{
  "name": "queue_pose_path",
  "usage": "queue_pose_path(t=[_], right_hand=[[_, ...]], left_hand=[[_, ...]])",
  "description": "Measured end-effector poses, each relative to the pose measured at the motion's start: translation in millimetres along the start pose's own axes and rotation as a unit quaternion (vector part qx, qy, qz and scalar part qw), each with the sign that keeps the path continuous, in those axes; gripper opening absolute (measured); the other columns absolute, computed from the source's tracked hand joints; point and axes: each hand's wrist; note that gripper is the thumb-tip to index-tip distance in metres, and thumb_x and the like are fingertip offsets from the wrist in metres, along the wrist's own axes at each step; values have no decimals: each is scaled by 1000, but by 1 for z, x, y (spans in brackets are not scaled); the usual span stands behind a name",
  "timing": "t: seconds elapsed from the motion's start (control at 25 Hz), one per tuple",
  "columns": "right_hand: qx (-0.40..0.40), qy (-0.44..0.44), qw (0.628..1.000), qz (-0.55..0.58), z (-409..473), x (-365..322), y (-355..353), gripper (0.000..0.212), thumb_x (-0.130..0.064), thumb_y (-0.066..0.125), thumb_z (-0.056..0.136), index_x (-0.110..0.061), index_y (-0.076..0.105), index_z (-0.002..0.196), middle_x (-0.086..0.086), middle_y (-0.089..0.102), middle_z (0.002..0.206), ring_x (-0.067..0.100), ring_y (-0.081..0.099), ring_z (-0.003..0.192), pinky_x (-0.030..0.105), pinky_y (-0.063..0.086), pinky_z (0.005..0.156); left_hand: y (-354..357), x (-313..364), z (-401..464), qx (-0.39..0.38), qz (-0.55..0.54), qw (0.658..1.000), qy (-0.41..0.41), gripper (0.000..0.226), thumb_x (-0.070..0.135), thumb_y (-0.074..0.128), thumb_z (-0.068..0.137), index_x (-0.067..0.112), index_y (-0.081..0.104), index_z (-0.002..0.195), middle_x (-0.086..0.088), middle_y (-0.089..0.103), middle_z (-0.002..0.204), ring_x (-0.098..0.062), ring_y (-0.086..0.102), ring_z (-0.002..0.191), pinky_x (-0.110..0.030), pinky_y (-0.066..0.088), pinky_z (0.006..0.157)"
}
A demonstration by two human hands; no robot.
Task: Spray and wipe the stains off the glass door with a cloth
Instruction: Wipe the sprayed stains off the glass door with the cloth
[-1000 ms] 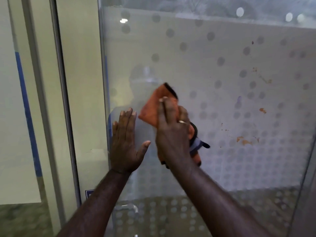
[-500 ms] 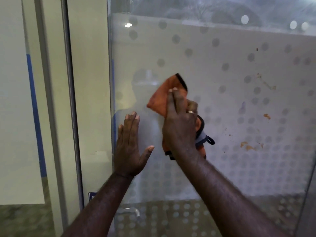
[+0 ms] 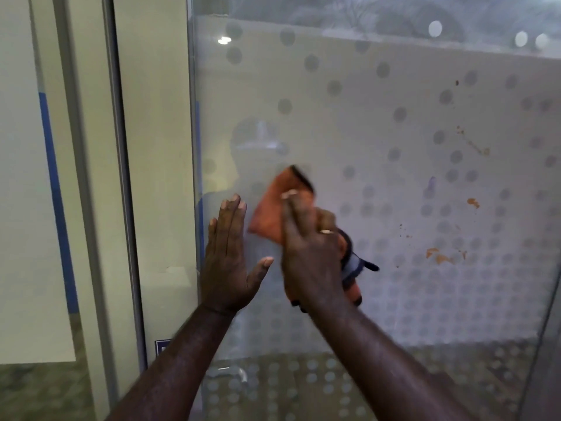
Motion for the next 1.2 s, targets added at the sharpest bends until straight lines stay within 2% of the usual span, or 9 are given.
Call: queue_pose_path(t=[0.16, 0.4, 0.52, 0.64, 0.76, 0.92, 1.04, 1.12, 1.2], right_hand=[[-17, -145, 989, -33, 47, 8, -4, 58, -4, 59, 79, -5, 49, 136, 12, 49, 141, 39, 51, 104, 40, 50, 69], [53, 166, 984, -44, 97, 97, -31, 65, -6, 46, 79, -19, 39, 142, 2, 34, 151, 37, 40, 114, 40, 42, 90], [61, 233, 970, -28, 45, 77, -21, 72, -4, 50, 75, -16, 34, 145, 5, 30, 152, 38, 37, 112, 43, 43, 91], [-3, 88, 996, 3, -16, 7, 3, 68, -8, 60, 81, -9, 36, 144, 12, 35, 150, 40, 37, 112, 51, 43, 89], [-31, -48, 998, -39, -23, 12, 4, 58, -14, 49, 85, -7, 41, 141, 14, 43, 145, 41, 45, 110, 50, 47, 84], [30, 210, 977, -18, -34, 87, -9, 79, -2, 54, 71, -20, 34, 145, 5, 34, 151, 40, 40, 117, 49, 40, 96], [37, 340, 939, -19, -92, 70, 3, 93, 2, 60, 61, -23, 32, 147, 3, 30, 153, 41, 38, 119, 51, 38, 99], [-30, 311, 950, -14, -141, 28, 19, 98, -4, 71, 57, -19, 32, 146, 9, 33, 152, 41, 43, 117, 54, 40, 97], [-94, 134, 986, -5, -187, -17, 33, 84, -13, 69, 66, -17, 35, 142, 9, 34, 149, 39, 52, 115, 52, 44, 93]], left_hand=[[1, -2, -1, 15, -20, 1000, -9, 85, 64, 31, 94, 5, 15, 153, -6, 19, 161, -25, 15, 152, -47, 16, 122], [-1, -2, 0, 5, -14, 1000, 2, 84, 62, 30, 95, 4, 16, 152, -9, 18, 160, -23, 12, 152, -38, 8, 124], [1, -2, -1, 5, -12, 1000, 3, 83, 63, 30, 95, 5, 15, 153, -10, 20, 160, -19, 9, 152, -37, 6, 124], [2, -4, -1, 9, -18, 1000, 0, 86, 65, 30, 94, 4, 16, 152, -14, 21, 160, -20, 11, 152, -37, 7, 124], [3, -4, 0, 14, -26, 1000, 2, 87, 65, 31, 94, 1, 19, 151, -18, 23, 159, -26, 14, 151, -45, 11, 124], [1, -5, -2, 17, -30, 999, 11, 85, 63, 32, 94, 0, 20, 151, -19, 24, 158, -27, 14, 151, -51, 16, 122], [2, -4, -3, 17, -24, 999, 14, 86, 62, 32, 94, -2, 21, 150, -20, 25, 158, -27, 14, 151, -51, 15, 122], [2, -3, -3, 15, -22, 1000, 14, 87, 63, 31, 94, -4, 22, 149, -19, 24, 158, -31, 16, 150, -51, 16, 122], [1, -2, -3, 15, -18, 1000, 15, 87, 63, 31, 94, -4, 22, 149, -19, 24, 158, -33, 17, 149, -53, 16, 121]])
Point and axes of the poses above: each hand's wrist, its own z-axis towards the middle knuckle, its own y-axis out of the palm, x = y × z
